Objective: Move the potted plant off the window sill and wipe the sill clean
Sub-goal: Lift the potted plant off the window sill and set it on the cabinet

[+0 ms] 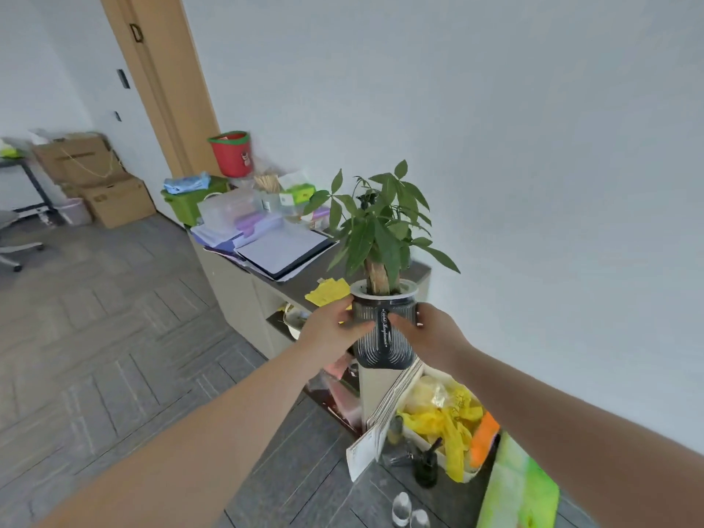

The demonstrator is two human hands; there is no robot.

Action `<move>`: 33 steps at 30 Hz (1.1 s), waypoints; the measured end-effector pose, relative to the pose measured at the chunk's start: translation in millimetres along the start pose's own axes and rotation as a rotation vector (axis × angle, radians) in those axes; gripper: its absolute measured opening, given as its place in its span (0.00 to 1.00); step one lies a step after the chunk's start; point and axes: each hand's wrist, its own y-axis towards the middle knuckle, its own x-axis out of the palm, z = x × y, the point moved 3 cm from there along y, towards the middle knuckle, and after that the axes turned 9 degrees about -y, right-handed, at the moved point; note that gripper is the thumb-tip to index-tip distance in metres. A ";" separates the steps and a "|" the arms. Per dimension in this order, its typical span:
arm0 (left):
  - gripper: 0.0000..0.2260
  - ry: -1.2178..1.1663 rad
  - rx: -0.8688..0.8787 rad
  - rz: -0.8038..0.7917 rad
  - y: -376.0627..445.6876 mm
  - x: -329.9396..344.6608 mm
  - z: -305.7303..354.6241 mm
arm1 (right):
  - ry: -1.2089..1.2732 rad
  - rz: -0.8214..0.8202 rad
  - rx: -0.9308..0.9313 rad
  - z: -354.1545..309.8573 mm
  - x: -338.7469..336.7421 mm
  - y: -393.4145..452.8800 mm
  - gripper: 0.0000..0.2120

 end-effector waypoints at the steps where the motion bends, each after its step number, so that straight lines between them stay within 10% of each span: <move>1: 0.21 -0.004 -0.004 -0.013 19.1 -3.4 -5.2 | -0.001 0.004 0.011 0.5 4.1 17.9 0.16; 15: 0.22 0.118 0.009 -0.067 286.7 -38.6 -72.0 | 0.095 0.037 0.070 14.5 62.4 275.5 0.18; 33: 0.22 0.029 0.041 -0.447 475.9 -27.0 -209.7 | 0.141 0.189 0.504 48.3 177.1 406.6 0.14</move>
